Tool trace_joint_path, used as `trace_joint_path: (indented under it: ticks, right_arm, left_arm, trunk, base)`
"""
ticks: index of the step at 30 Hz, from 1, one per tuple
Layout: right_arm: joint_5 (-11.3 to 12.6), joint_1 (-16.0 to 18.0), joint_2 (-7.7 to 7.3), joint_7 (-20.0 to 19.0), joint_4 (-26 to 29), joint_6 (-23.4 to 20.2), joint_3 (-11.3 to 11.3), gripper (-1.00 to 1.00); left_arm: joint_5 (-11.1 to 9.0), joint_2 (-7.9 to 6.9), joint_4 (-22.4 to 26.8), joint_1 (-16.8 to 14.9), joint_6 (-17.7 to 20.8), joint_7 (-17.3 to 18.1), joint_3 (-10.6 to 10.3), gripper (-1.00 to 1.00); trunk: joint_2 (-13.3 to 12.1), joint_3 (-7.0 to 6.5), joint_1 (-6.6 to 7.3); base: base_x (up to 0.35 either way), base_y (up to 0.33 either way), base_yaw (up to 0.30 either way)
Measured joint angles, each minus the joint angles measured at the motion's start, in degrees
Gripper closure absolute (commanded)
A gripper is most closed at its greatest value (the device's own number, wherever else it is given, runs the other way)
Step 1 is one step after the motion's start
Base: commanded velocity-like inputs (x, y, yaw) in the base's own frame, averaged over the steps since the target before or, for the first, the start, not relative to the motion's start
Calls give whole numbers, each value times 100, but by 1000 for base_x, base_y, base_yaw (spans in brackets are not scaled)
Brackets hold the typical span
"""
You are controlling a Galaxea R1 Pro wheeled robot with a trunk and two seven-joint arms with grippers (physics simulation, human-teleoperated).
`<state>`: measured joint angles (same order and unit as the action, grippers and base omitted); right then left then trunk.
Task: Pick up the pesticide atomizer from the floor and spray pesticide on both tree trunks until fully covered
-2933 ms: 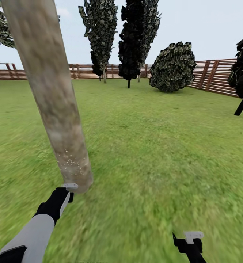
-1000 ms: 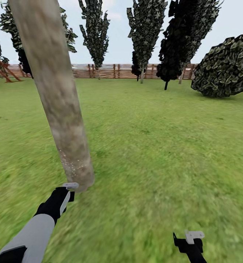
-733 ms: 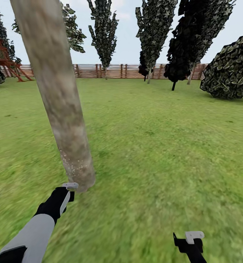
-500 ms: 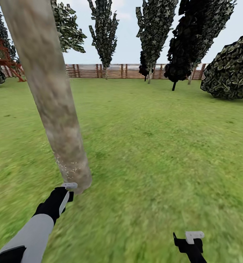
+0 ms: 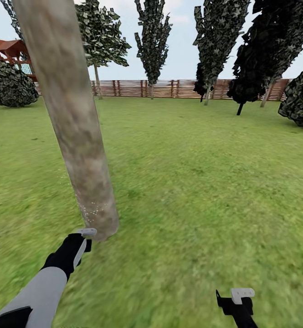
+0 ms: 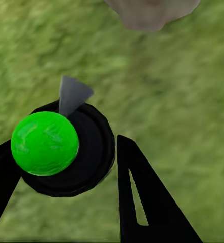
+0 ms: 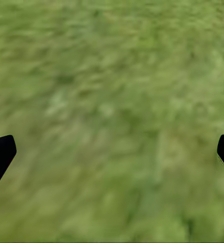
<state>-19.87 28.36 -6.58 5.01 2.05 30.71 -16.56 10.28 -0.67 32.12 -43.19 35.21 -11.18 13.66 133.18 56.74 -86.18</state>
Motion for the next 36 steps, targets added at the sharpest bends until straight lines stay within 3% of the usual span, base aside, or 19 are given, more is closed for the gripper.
trace_joint_path:
  ticks: [10, 22, 31, 36]
  right_arm:
    - [0, 0, 0, -1, -1, 0, 0, -100]
    - [0, 0, -3, 0, 4, 0, 0, -100]
    - [0, -2, -9, -3, 5, -1, -1, -100]
    - [0, -2, -17, -3, -3, -1, -2, -100]
  left_arm:
    - [1, 20, -46, 0, 48, 35, -24, 100]
    - [5, 67, -23, -34, 109, 44, -32, 100]
    - [-32, -51, 50, -119, 130, 121, -51, 100]
    - [-6, -54, 27, -700, 221, 134, -76, 100]
  trunk:
    - [0, 0, -1]
    - [0, 0, 1]
    - [0, 0, -1]
    - [0, -1, -1]
  base:
    - [11, -273, 272]
    - [115, -261, 99]
    - [10, -19, 121]
    - [0, 0, 2]
